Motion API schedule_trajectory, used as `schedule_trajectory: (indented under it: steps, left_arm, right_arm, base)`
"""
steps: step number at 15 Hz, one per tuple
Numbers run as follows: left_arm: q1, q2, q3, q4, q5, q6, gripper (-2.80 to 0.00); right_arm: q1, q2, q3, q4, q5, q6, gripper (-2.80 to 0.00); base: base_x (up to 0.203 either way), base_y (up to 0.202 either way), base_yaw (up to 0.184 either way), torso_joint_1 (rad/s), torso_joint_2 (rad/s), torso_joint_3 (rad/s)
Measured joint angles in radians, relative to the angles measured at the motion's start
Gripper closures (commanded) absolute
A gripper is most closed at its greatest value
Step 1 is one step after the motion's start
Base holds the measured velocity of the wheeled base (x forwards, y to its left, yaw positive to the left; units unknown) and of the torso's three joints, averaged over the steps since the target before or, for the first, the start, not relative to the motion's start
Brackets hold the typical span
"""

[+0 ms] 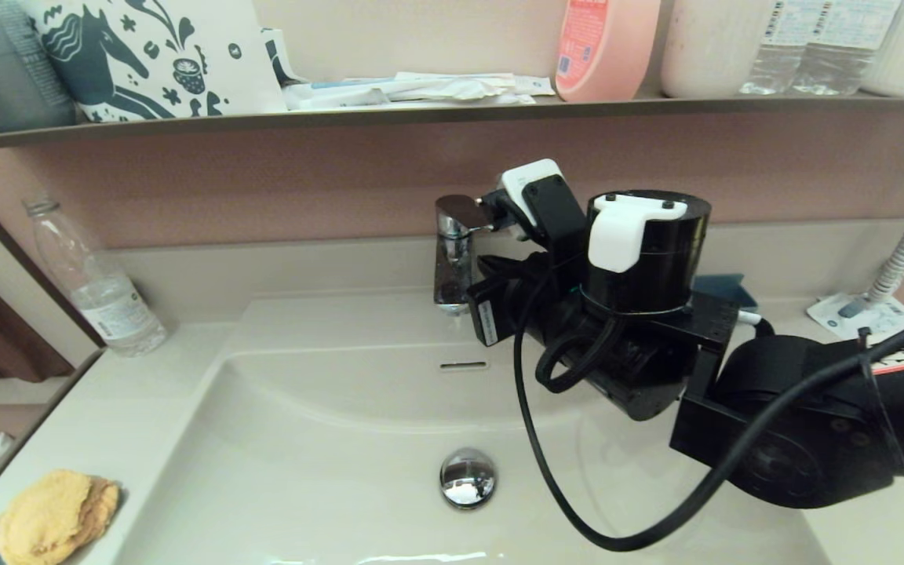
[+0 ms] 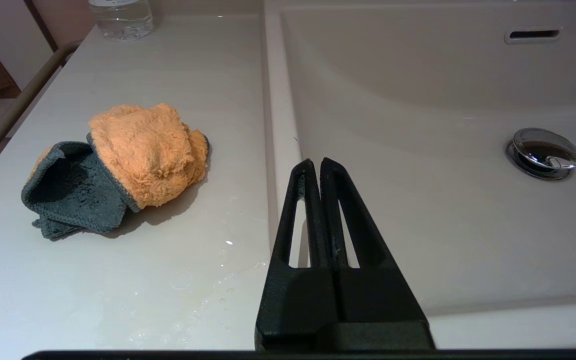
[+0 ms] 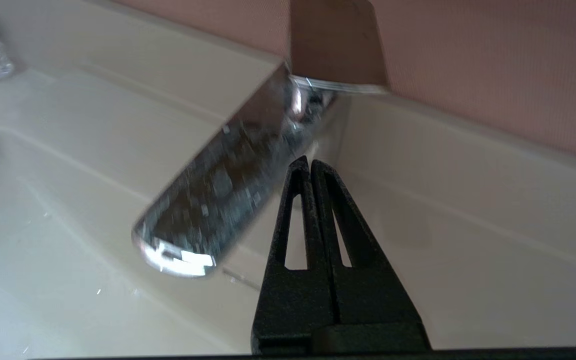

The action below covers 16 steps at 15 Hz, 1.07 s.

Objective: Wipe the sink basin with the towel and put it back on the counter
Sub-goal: Turn on the faucet

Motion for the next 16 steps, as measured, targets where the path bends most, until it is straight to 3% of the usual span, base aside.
schedule_trajectory:
  steps: [8,16]
  left_arm:
    - [0.0,0.0,0.0,0.0,0.0,0.0,0.0]
    - [0.0,0.0,0.0,0.0,0.0,0.0,0.0]
  right_arm:
    - [-0.003,0.091,-0.219,0.003,-0.031,-0.117,0.0]
    - [-0.004,0.088,-0.253,0.0,-0.053,-0.118,0.0]
  base:
    - [0.0,0.0,0.0,0.0,0.0,0.0]
    - [0.0,0.0,0.0,0.0,0.0,0.0]
